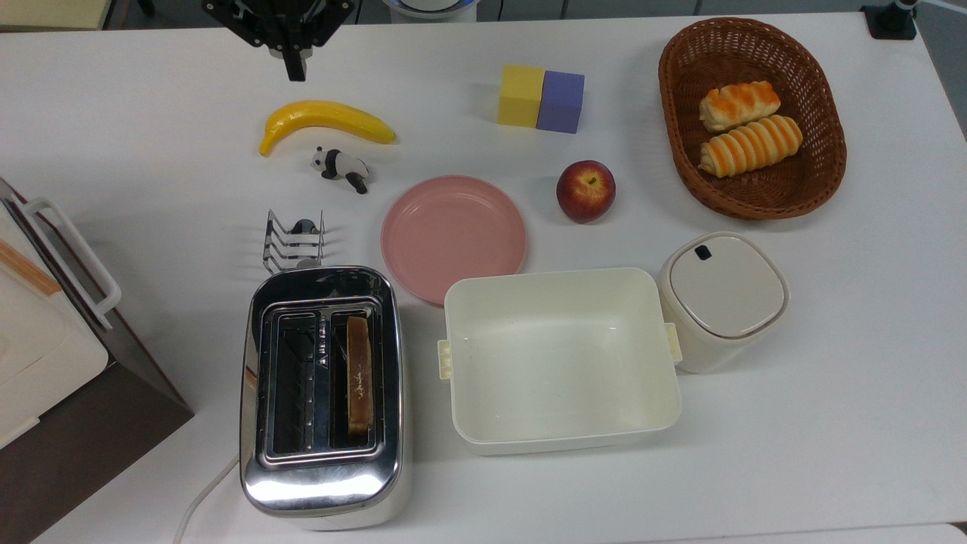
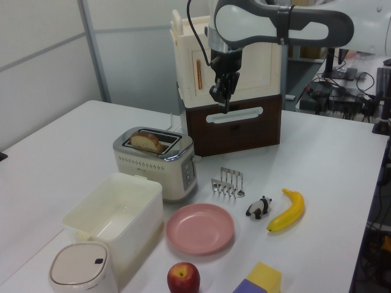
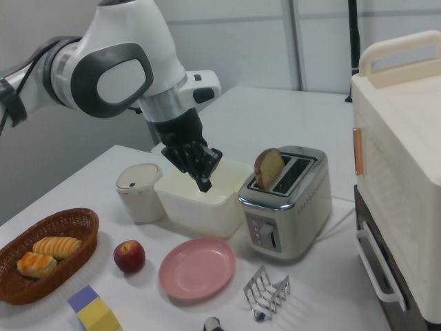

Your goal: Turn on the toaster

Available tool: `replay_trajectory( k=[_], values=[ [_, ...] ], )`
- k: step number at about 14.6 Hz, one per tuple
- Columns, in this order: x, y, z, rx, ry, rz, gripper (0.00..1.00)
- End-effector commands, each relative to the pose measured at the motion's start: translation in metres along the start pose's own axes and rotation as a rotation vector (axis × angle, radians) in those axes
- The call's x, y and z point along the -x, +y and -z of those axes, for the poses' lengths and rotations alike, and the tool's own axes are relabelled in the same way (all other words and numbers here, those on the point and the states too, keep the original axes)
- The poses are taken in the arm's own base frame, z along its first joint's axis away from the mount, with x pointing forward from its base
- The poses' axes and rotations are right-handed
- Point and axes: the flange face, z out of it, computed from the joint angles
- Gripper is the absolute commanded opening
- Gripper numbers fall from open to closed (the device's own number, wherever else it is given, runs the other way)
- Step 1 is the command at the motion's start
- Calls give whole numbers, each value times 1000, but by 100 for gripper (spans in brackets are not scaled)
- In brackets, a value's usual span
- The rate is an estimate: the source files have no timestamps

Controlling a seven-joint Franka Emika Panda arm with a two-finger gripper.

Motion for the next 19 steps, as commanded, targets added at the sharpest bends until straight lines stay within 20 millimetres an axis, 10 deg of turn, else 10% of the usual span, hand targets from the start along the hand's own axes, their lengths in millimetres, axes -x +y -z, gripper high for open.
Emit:
replay_trajectory(
  k=[1,5,6,8,10,19],
  values=[
    [9,-3,13,-32,7,-27,0],
    [17,2,27,-61,3,-37,6],
    [21,3,38,-68,-3,-34,28],
    [24,4,44,-68,-2,-8,41],
    [27,3,43,-80,-22,-10,100],
    [29,5,40,-79,-42,-15,100]
  ],
)
